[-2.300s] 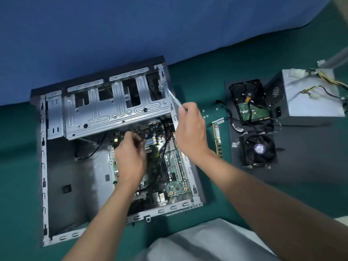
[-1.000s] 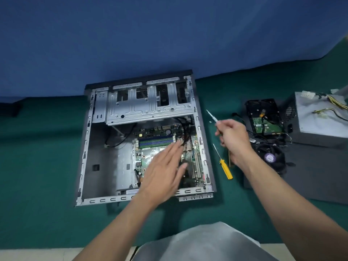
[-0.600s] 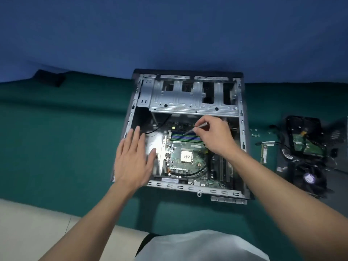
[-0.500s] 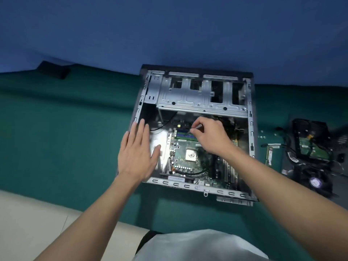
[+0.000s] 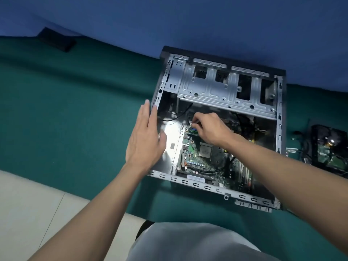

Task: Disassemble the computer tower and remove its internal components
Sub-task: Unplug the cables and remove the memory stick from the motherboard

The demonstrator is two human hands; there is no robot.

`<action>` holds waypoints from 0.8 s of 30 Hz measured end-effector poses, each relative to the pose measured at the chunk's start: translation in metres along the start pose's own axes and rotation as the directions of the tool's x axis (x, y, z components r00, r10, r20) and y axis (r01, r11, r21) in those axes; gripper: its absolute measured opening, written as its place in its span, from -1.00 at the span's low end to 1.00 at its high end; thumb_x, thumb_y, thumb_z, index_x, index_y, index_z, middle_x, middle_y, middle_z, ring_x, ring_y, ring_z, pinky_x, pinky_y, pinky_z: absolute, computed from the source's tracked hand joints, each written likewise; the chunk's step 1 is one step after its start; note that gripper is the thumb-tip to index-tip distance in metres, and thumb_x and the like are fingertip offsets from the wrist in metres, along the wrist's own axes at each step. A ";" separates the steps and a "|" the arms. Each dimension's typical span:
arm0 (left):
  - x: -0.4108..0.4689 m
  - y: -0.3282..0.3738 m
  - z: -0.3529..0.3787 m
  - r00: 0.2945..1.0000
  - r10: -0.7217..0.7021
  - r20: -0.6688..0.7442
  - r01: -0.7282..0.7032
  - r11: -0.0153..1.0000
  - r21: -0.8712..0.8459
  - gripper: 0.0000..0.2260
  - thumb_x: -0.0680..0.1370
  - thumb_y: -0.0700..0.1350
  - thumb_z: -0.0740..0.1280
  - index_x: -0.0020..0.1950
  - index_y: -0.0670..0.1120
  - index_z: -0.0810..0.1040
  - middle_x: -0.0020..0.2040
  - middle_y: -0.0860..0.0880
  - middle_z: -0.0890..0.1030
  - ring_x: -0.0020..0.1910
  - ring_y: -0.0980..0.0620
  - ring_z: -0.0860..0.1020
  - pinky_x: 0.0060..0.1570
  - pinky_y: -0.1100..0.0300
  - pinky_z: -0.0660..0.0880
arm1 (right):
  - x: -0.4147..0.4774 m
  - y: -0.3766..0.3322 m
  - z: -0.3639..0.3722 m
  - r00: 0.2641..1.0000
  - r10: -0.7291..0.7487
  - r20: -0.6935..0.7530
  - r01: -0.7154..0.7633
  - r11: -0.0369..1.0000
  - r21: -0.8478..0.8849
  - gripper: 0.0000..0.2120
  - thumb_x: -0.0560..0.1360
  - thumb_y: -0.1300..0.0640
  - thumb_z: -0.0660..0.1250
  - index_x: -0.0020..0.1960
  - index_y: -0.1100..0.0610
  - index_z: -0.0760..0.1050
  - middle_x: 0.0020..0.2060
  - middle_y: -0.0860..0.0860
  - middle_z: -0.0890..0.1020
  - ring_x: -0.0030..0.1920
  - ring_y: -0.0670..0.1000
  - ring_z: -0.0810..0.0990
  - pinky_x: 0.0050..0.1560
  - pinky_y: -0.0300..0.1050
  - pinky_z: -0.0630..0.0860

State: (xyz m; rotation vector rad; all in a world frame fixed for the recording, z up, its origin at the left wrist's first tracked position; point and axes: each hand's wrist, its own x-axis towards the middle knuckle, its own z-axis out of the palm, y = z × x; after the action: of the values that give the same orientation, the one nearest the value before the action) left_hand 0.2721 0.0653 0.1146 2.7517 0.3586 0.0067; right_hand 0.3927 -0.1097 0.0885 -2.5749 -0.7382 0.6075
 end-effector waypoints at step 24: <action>0.001 0.011 -0.001 0.992 -0.099 0.082 0.085 0.983 0.160 -0.38 0.56 -0.05 0.18 0.55 -0.19 0.02 0.51 -0.17 0.11 0.11 -0.15 0.44 -0.23 0.06 0.34 | 0.022 -0.014 0.004 0.991 -0.073 0.115 0.105 0.944 -0.314 -0.79 0.45 0.44 0.16 -0.26 0.18 0.35 -0.39 0.04 0.42 -0.41 -0.03 0.38 -0.48 -0.17 0.23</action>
State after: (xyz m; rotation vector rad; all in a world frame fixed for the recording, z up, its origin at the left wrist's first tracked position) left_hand 0.2761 0.0559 0.1199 2.8747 0.4806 -0.1754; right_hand 0.4019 -0.0846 0.0851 -2.7983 -1.0598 0.6394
